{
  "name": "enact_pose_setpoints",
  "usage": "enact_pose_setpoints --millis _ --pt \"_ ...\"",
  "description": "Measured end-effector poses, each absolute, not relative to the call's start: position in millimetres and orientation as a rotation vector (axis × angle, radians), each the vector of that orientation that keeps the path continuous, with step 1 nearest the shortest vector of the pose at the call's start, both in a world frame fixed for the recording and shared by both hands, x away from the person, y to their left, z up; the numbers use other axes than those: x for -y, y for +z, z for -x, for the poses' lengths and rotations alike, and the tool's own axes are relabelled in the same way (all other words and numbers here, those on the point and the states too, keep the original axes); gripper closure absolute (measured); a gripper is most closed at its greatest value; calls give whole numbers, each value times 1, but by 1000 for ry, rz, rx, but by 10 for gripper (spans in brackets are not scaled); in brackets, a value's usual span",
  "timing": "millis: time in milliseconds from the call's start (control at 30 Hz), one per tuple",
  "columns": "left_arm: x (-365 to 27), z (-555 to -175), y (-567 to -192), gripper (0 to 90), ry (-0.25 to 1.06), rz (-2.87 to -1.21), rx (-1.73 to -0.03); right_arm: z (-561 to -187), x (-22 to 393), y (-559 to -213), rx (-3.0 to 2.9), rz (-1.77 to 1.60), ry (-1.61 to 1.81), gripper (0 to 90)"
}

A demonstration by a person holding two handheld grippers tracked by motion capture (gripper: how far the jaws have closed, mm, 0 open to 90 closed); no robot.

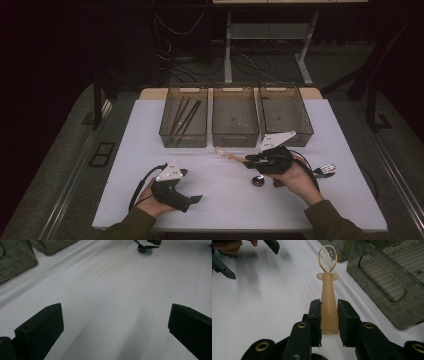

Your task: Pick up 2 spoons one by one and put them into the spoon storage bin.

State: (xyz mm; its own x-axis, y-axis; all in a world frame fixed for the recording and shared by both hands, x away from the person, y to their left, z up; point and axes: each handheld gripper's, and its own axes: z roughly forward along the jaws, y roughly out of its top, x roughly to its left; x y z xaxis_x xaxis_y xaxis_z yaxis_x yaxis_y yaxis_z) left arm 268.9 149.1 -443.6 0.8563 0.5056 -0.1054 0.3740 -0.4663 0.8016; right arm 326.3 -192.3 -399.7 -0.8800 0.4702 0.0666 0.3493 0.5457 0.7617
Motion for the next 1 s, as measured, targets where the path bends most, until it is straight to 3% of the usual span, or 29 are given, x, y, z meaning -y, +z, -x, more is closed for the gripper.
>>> enact_pose_setpoints --millis 1000 --pt "-150 -271 -444 0 197 -2079 -639 -352 220 -377 -2479 -887 1261 739"
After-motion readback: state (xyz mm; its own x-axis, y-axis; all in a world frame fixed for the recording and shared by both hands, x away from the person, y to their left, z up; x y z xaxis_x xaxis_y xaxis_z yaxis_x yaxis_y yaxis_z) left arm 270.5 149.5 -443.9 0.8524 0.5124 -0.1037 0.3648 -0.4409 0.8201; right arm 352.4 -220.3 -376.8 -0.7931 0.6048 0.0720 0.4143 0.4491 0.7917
